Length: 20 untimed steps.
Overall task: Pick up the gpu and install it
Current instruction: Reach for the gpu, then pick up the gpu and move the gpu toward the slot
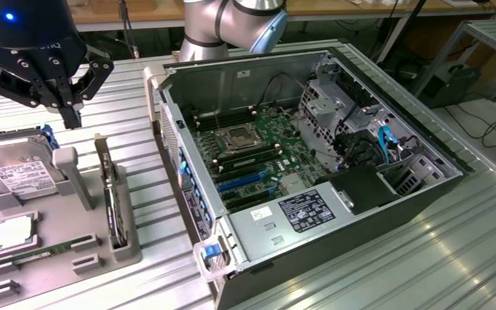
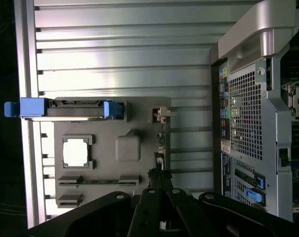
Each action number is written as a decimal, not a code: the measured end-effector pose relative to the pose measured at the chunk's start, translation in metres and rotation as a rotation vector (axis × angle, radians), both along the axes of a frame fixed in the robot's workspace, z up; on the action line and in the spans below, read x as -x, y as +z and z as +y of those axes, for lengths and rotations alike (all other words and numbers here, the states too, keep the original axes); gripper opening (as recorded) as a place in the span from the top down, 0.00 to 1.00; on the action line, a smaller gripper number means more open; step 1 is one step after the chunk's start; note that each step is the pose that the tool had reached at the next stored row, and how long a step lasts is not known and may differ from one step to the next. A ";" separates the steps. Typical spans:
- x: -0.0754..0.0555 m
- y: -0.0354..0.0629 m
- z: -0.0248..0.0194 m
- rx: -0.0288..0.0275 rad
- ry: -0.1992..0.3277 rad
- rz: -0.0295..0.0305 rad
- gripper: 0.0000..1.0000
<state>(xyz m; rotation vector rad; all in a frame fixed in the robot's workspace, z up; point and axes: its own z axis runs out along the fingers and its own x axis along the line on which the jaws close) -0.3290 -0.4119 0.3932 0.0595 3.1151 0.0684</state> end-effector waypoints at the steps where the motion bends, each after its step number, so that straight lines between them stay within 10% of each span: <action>1: 0.000 0.0000 0.0000 0.0000 0.000 0.0000 0.89; 10: 0.000 0.0000 0.0000 0.0000 0.000 0.0000 0.89; 20: 0.000 0.0000 0.0000 0.0000 0.000 -0.0001 0.52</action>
